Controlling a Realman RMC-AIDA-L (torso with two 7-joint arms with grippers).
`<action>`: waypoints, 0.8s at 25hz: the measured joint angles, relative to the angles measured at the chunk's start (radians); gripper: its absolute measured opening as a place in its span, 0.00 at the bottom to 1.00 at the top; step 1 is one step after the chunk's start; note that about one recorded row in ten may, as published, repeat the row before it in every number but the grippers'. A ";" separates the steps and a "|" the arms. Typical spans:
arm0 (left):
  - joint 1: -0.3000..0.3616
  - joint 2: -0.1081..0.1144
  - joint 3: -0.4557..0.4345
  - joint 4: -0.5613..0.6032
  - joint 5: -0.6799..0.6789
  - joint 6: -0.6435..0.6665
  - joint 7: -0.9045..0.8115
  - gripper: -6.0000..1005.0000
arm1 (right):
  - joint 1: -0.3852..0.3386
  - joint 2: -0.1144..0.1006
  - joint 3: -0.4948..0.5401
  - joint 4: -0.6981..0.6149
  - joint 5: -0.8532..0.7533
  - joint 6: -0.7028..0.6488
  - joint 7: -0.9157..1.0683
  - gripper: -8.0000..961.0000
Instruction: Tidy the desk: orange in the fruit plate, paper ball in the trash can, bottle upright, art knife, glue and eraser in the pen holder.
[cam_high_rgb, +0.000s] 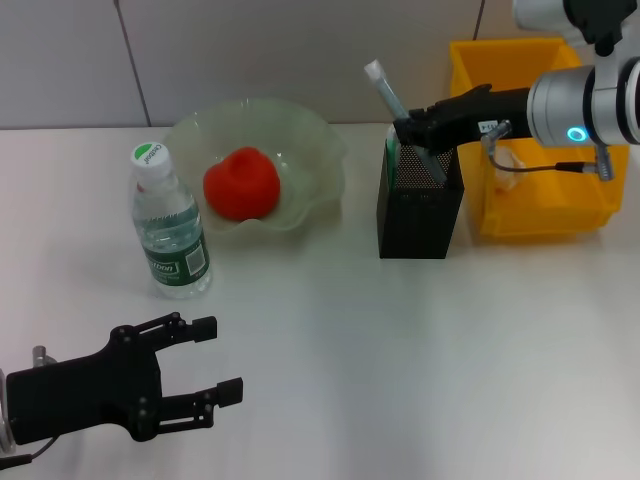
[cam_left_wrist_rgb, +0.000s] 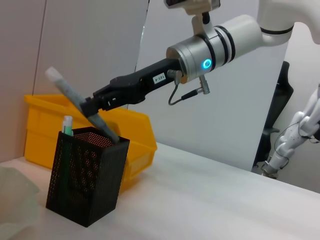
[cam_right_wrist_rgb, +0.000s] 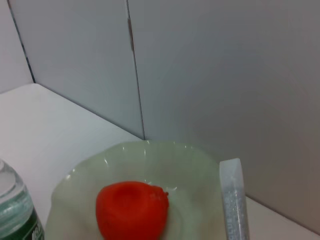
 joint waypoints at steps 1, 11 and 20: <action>0.000 0.000 0.000 0.000 0.000 0.001 0.000 0.84 | 0.000 0.000 -0.001 0.000 -0.002 0.002 0.000 0.27; 0.003 0.003 0.000 0.001 0.000 0.004 0.000 0.84 | -0.011 0.000 0.005 -0.017 0.000 0.001 0.011 0.31; -0.006 0.003 -0.002 -0.002 -0.003 0.017 0.001 0.84 | -0.141 -0.008 0.017 -0.077 0.380 -0.111 -0.071 0.60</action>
